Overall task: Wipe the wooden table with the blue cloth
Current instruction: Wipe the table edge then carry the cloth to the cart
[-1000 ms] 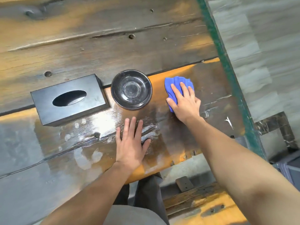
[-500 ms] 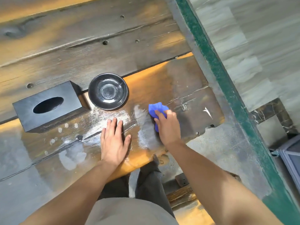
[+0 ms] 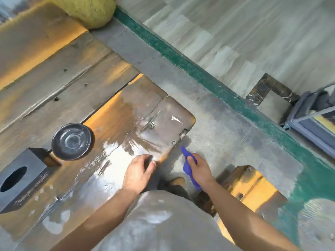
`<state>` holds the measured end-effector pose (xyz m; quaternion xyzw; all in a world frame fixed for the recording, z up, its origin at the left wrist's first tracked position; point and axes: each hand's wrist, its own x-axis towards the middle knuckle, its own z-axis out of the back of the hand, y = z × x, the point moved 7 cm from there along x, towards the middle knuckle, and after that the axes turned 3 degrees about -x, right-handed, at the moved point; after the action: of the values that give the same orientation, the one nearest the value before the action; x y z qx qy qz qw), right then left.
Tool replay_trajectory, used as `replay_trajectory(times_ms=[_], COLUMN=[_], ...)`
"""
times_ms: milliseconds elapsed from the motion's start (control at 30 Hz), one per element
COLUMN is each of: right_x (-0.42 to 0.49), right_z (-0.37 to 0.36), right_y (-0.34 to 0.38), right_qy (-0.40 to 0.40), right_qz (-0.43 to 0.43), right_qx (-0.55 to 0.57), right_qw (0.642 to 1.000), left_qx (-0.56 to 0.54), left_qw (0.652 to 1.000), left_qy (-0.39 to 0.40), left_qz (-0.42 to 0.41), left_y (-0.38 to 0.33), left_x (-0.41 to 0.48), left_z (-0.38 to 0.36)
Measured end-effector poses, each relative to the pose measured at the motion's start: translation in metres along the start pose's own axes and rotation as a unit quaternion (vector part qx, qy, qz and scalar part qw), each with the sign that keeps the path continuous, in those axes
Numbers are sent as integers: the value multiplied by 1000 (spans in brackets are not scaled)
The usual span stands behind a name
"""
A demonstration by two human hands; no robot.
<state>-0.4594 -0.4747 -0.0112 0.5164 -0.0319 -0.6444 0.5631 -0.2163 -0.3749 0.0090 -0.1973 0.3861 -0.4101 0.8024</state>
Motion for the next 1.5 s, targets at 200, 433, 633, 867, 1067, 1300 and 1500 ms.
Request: replay_trajectory(times_ms=[200,433,633,867,1067,1300,1500], right_x=[-35,-53,-39,27,88,90,59], right_z=[85,140,177,254,336,423,455], right_y=[-77,-159,-176,-164,-168,-186,-244], right_qy=[-105,-144,-149,-171,-167,-222,-275], right_qz=[-88,-187,-198,-184,-190,-248,-326], right_qx=[74,143,163,175,186,190,223], right_qw=[988,961,955,952,950,924,877], left_qx=[65,149,217,304,326,347,375], left_qw=[985,964,943,906,885,843,784], left_qy=[154,210,241,282,317,366,425], left_qz=[-41,-70,-79,-82,-100,-190,-253], left_y=[-77,-147,-185,-248,-337,-468,-537], left_x=[26,62,101,175,252,284,272], left_z=[-63,-116,-143,-176,-224,-305,-392])
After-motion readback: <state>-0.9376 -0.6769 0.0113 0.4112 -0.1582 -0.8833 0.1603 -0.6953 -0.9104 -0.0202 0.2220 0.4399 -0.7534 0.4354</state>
